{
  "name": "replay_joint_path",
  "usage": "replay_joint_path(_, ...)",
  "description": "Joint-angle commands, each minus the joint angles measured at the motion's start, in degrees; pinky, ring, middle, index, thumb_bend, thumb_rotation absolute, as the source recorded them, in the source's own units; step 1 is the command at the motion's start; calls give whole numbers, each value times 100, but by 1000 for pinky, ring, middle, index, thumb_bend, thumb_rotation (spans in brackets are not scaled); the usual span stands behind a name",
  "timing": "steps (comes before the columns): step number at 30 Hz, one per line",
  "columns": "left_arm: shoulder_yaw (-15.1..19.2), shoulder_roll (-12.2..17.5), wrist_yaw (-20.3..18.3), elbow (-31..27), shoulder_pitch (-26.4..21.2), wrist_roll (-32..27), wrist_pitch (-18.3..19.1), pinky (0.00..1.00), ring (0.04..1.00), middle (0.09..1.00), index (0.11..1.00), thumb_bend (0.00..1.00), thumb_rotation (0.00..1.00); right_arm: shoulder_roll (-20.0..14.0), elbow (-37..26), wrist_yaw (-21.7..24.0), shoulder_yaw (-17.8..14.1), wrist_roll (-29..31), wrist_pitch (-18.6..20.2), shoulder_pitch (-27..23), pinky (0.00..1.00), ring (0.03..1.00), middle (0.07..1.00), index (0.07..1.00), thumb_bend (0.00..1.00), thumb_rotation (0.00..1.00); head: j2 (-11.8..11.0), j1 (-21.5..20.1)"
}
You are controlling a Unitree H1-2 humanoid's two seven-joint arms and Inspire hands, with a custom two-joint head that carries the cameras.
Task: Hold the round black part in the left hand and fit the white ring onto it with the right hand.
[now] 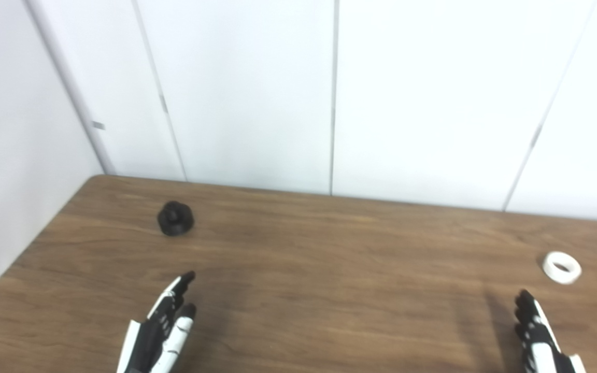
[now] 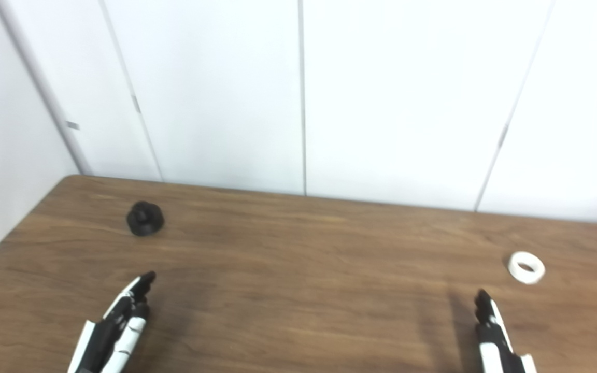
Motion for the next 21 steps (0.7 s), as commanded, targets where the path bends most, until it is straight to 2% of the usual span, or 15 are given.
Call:
replay_joint_path(1,-105,-278,73,282,65,98,-120,990,964,936,893,577,701,-166,-16,124,-2,126,-197,300,1000,1000,998,996,425,982,-22,42)
replay_joint_path(4,-138,-283,69,289,64,132,-160,999,971,938,891,579,687,-181,42,212,-15,182,-267,283,1000,1000,1000,1000,392,984,-33,93)
replay_joint_path(11,-146,-271,48,313,27,130,-248,970,960,933,890,595,618,-171,73,307,-65,230,-271,269,1000,1000,1000,1000,463,958,37,74)
replay_joint_path(17,-110,-340,207,202,57,299,-220,945,948,917,873,636,443,-196,42,291,-70,73,-210,270,1000,1000,993,990,471,975,96,68)
replay_joint_path(21,-61,-312,403,-125,67,636,115,927,928,906,867,769,280,-164,65,325,-87,158,-181,262,1000,1000,989,984,484,963,114,57)
